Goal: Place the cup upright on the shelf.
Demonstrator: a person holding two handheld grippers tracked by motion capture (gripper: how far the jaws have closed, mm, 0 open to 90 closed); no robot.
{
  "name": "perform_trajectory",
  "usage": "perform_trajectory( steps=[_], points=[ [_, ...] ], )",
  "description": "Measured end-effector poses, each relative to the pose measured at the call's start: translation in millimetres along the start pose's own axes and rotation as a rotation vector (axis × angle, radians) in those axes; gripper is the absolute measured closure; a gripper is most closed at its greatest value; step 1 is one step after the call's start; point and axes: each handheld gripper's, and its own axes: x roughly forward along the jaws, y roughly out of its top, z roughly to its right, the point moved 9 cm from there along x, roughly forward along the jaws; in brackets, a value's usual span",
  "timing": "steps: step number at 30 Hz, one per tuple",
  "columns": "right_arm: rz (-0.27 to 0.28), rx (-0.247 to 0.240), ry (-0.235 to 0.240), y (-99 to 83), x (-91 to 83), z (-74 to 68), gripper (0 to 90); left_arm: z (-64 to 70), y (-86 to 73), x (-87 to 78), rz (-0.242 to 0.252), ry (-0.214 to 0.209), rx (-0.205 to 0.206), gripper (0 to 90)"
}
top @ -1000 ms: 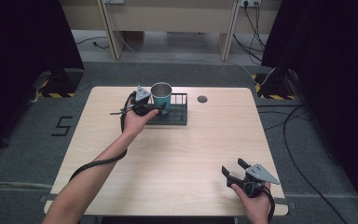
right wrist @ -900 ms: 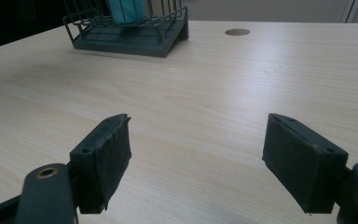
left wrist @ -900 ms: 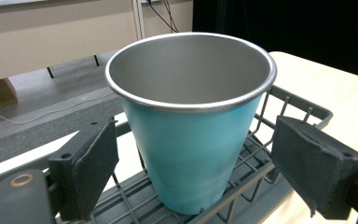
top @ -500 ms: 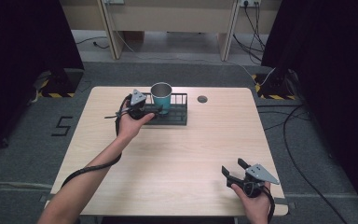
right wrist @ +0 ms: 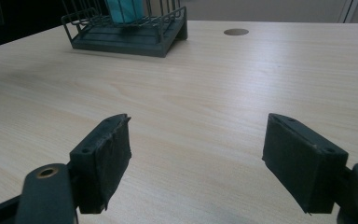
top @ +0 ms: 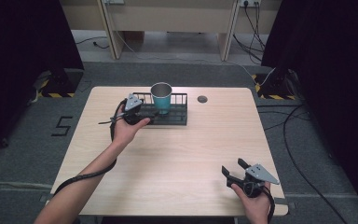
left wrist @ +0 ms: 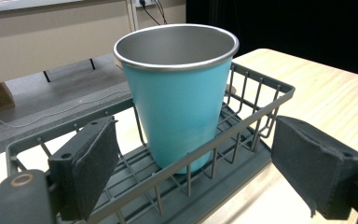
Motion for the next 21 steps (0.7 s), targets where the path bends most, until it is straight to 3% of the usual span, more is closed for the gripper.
perform_trajectory(
  steps=[21],
  points=[
    [0.000,0.002,-0.003,-0.1,-0.3,0.3,23.8,0.8,-20.6,-37.2,0.011,-0.015,-0.005,14.3]
  ],
)
